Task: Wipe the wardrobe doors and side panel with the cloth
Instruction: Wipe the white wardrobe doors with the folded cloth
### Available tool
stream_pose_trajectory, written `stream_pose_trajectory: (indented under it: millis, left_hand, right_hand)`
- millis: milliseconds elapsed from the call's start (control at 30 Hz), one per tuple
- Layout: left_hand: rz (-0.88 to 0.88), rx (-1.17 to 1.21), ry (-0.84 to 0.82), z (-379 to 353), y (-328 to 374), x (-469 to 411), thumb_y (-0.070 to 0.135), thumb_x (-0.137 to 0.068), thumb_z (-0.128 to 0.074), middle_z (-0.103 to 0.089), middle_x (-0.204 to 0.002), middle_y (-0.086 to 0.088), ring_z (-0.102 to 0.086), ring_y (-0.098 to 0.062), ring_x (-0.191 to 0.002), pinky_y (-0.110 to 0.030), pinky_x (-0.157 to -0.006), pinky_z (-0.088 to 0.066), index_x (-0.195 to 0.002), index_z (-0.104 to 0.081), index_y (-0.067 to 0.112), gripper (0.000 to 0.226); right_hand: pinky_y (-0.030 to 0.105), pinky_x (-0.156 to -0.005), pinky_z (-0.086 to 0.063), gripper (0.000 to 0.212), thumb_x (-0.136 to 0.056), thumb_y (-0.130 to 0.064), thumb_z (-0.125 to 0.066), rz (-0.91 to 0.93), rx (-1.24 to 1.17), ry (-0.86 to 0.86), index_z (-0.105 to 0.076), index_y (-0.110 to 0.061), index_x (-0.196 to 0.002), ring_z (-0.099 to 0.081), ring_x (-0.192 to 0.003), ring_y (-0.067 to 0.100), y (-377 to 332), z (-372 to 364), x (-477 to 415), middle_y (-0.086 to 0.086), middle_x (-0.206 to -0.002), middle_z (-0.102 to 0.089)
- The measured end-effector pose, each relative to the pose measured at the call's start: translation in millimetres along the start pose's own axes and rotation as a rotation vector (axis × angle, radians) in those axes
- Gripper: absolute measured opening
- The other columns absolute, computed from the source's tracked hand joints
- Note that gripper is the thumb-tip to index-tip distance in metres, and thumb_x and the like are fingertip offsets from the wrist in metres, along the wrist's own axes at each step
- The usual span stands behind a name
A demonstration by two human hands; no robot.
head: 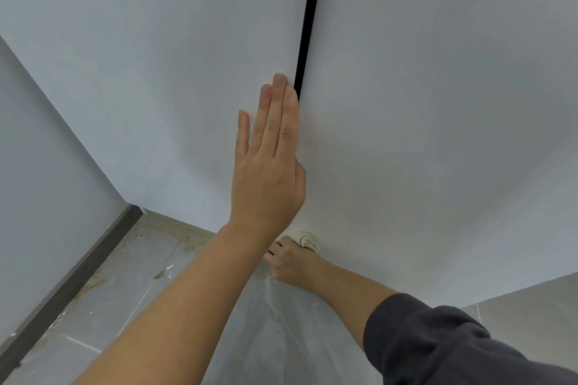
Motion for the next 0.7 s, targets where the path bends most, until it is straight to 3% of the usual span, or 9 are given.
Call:
stream_pose_trajectory:
  millis: [167,267,333,400,500,600,700]
  left_hand:
    - [0.03,0.042,-0.086,6,2,4,-0.01,-0.077,-0.045,-0.009,-0.161,-0.015,-0.004,-0.025,-0.15,-0.054,-0.117,-0.019,-0.151,-0.008,0.0,0.084]
    - [0.008,0.02,-0.112,7,-1,5,-0.01,-0.076,-0.046,-0.008,-0.161,-0.013,-0.003,-0.024,-0.15,-0.054,-0.118,-0.019,-0.152,-0.006,0.004,0.086]
    - [0.024,0.027,-0.101,6,0,5,-0.011,-0.075,-0.044,-0.007,-0.161,-0.013,-0.003,-0.024,-0.15,-0.054,-0.118,-0.018,-0.152,-0.005,0.004,0.088]
    - [0.051,0.053,-0.076,4,2,5,-0.013,-0.073,-0.043,-0.008,-0.161,-0.014,-0.002,-0.023,-0.15,-0.054,-0.118,-0.016,-0.152,-0.005,0.002,0.089]
    - [0.08,0.096,-0.048,0,3,6,-0.015,-0.07,-0.04,-0.009,-0.161,-0.015,0.0,-0.02,-0.149,-0.054,-0.119,-0.014,-0.151,-0.007,0.0,0.089]
    - [0.086,0.112,-0.033,-1,2,6,-0.017,-0.068,-0.04,-0.01,-0.16,-0.016,0.001,-0.018,-0.148,-0.054,-0.119,-0.012,-0.151,-0.008,0.0,0.091]
    - [0.082,0.123,-0.02,-2,2,7,-0.018,-0.067,-0.041,-0.011,-0.16,-0.016,0.0,-0.018,-0.148,-0.055,-0.119,-0.013,-0.151,-0.008,-0.001,0.092]
  right_hand:
    - [0.031,-0.055,-0.029,0.006,-0.079,-0.024,-0.066,0.147,0.118,-0.108,-0.071,-0.027,-0.076,-0.052,-0.078,0.018,-11,-15,38,-0.003,-0.093,-0.056]
    - [0.031,-0.063,-0.032,0.017,-0.091,-0.03,-0.056,0.272,0.137,-0.166,-0.073,-0.024,-0.092,-0.054,-0.091,0.021,-23,-43,93,-0.001,-0.104,-0.055]
    - [0.026,-0.057,-0.032,0.02,-0.074,-0.045,-0.07,0.215,0.09,-0.17,-0.073,-0.027,-0.068,-0.057,-0.073,0.014,-16,-63,135,-0.008,-0.083,-0.061]
    - [0.021,-0.053,-0.038,0.026,-0.056,-0.049,-0.079,0.147,0.041,-0.264,-0.067,-0.027,-0.049,-0.055,-0.058,0.011,-12,-94,175,-0.012,-0.065,-0.06]
    - [0.02,-0.06,-0.044,0.027,-0.056,-0.053,-0.078,0.146,0.159,-0.303,-0.067,-0.029,-0.048,-0.057,-0.061,0.008,-8,-117,217,-0.018,-0.066,-0.061]
    - [0.023,-0.067,-0.046,0.026,-0.053,-0.053,-0.078,0.175,0.116,-0.325,-0.066,-0.03,-0.046,-0.058,-0.067,0.007,-4,-114,220,-0.02,-0.069,-0.062]
    - [0.029,-0.078,-0.037,0.019,-0.059,-0.032,-0.073,0.131,-0.02,-0.182,-0.062,-0.027,-0.044,-0.056,-0.062,0.01,0,-90,196,-0.014,-0.063,-0.06]
Point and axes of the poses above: each hand's wrist, its own x-axis away from the middle knuckle, its own z-axis out of the back of the hand, y = z × x, the point moved 8 cm from there along -x, towards the middle knuckle
